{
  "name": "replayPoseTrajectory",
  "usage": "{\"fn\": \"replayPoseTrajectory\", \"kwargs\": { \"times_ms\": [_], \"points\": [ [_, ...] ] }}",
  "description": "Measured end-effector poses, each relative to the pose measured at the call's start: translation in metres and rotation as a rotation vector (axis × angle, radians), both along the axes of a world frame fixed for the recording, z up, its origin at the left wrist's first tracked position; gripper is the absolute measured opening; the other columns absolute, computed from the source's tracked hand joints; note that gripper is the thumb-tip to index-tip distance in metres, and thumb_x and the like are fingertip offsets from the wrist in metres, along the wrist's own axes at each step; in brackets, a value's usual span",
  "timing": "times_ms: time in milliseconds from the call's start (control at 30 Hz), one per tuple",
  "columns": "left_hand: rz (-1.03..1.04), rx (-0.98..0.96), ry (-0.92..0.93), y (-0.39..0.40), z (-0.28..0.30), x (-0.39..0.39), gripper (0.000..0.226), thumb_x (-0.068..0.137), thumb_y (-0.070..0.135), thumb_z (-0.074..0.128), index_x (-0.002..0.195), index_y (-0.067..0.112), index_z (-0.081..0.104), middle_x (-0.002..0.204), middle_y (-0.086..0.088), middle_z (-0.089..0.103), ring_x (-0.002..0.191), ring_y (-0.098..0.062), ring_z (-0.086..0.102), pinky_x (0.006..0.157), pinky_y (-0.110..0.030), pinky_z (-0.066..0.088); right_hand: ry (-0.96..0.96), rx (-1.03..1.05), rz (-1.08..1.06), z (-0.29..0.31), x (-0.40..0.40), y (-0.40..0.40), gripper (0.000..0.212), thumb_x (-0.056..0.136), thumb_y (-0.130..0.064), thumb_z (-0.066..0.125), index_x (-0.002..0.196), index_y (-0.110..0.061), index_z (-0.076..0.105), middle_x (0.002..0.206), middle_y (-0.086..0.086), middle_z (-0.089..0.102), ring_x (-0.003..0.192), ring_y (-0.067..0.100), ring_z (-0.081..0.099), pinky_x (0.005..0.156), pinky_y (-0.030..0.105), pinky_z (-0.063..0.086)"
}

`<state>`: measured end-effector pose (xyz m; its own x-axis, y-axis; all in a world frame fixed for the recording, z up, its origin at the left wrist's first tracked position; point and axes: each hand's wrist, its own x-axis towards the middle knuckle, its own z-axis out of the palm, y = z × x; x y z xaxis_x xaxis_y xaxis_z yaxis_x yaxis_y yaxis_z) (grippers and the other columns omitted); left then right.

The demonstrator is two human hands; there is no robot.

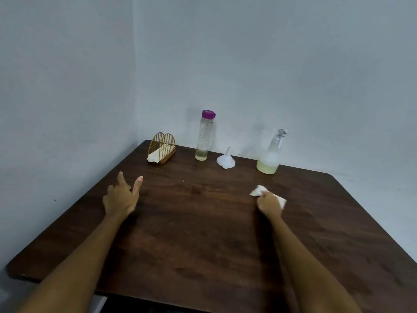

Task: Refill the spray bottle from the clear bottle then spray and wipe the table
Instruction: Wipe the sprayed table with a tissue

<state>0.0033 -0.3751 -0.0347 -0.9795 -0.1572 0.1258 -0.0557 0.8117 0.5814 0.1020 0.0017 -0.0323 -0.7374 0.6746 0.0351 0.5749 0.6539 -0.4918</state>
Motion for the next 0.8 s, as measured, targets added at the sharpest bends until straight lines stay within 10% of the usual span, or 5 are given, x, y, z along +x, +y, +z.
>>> {"fn": "replayPoseTrajectory", "kwargs": {
  "times_ms": [67, 200, 533, 800],
  "points": [
    [-0.005, 0.012, 0.02, 0.003, -0.003, -0.002, 0.076, 0.094, 0.058, 0.03, 0.15, 0.008, 0.015, 0.13, -0.014, 0.057, 0.129, -0.036, 0.042, 0.101, -0.053, 0.035, -0.013, 0.022, -0.168, 0.002, 0.009, 0.016, 0.031, 0.091, -0.01, 0.042, 0.114, -0.009, 0.062, 0.116, 0.013, 0.064, 0.113, 0.029, 0.057, 0.08, 0.03, 0.047],
    [0.015, 0.029, 0.049, 0.008, -0.006, -0.002, 0.075, 0.095, 0.057, 0.031, 0.15, 0.008, 0.018, 0.129, -0.013, 0.058, 0.129, -0.035, 0.042, 0.103, -0.054, 0.032, -0.017, -0.001, -0.24, 0.006, -0.024, -0.019, 0.033, 0.092, -0.011, 0.044, 0.122, -0.002, 0.056, 0.124, 0.017, 0.059, 0.119, 0.032, 0.053, 0.1, 0.037, 0.042],
    [0.073, 0.493, 0.151, 0.002, -0.002, 0.012, 0.063, 0.1, 0.047, 0.027, 0.15, 0.009, 0.017, 0.13, -0.014, 0.059, 0.126, -0.035, 0.048, 0.104, -0.047, 0.034, -0.138, 0.052, 0.872, 0.008, -0.07, -0.257, 0.044, 0.094, -0.011, 0.045, 0.138, -0.005, 0.045, 0.146, 0.019, 0.041, 0.135, 0.035, 0.036, 0.112, 0.041, 0.026],
    [-0.081, 0.347, 0.044, 0.033, -0.002, 0.058, 0.069, 0.097, 0.055, 0.025, 0.151, 0.012, 0.011, 0.133, -0.015, 0.056, 0.132, -0.036, 0.042, 0.109, -0.055, 0.027, -0.025, -0.087, 0.675, 0.005, 0.033, -0.17, 0.047, 0.091, -0.003, 0.043, 0.137, -0.008, 0.049, 0.145, 0.013, 0.045, 0.135, 0.028, 0.041, 0.111, 0.032, 0.029]
  ]
}}
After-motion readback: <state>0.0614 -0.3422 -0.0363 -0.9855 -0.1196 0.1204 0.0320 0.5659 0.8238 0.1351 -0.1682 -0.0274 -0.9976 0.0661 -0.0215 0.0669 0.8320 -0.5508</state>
